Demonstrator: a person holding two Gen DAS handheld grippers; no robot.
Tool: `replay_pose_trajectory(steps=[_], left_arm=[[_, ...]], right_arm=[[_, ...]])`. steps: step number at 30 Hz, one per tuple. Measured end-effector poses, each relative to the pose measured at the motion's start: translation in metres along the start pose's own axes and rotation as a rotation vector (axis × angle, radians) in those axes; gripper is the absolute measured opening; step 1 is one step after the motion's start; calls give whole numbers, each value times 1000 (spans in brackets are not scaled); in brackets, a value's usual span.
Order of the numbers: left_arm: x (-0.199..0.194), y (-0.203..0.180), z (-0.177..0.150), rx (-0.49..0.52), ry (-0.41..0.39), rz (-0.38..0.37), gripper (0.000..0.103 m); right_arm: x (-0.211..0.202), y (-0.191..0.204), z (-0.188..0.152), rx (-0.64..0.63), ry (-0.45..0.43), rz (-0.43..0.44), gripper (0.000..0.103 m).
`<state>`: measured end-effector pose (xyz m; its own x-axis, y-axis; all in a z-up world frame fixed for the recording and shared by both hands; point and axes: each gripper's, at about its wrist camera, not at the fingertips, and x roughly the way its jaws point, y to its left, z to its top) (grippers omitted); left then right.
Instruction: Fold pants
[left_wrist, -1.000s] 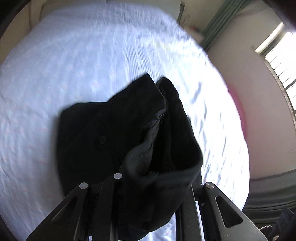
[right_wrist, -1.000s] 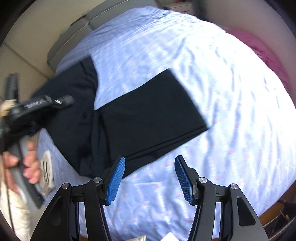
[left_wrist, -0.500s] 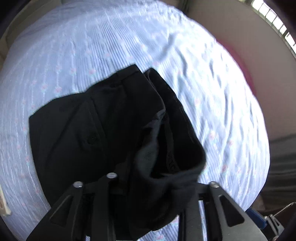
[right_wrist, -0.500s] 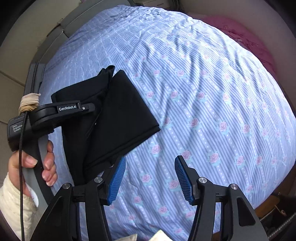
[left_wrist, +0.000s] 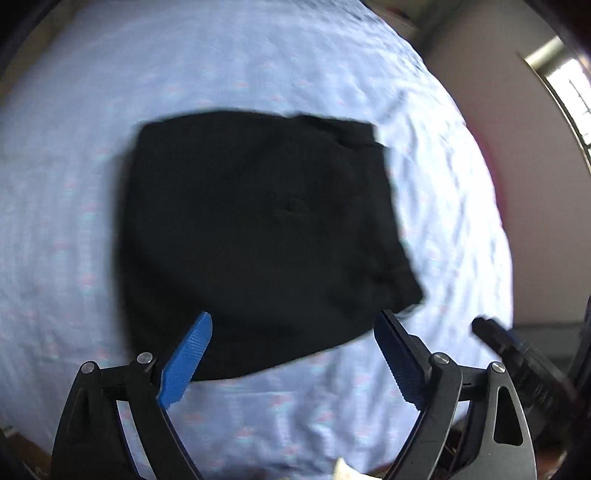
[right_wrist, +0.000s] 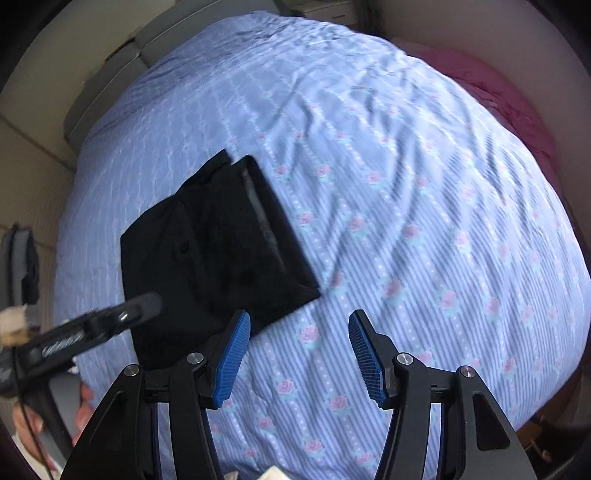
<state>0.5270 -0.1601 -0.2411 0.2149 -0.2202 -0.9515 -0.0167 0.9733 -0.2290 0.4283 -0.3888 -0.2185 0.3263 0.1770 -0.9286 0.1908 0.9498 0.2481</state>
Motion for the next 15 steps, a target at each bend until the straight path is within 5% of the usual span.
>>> replay_pose_trajectory(steps=[3,9,15], left_arm=[[-8,21,0,16,-41,126,90],[0,33,11,-7,-26,202,90],[10,26,13,1,14,172,90]], right_arm=[[15,17,15,-89,-4,20,57],[65,44,52,-215,36,49,57],[106,46,81,-213,71,25,52]])
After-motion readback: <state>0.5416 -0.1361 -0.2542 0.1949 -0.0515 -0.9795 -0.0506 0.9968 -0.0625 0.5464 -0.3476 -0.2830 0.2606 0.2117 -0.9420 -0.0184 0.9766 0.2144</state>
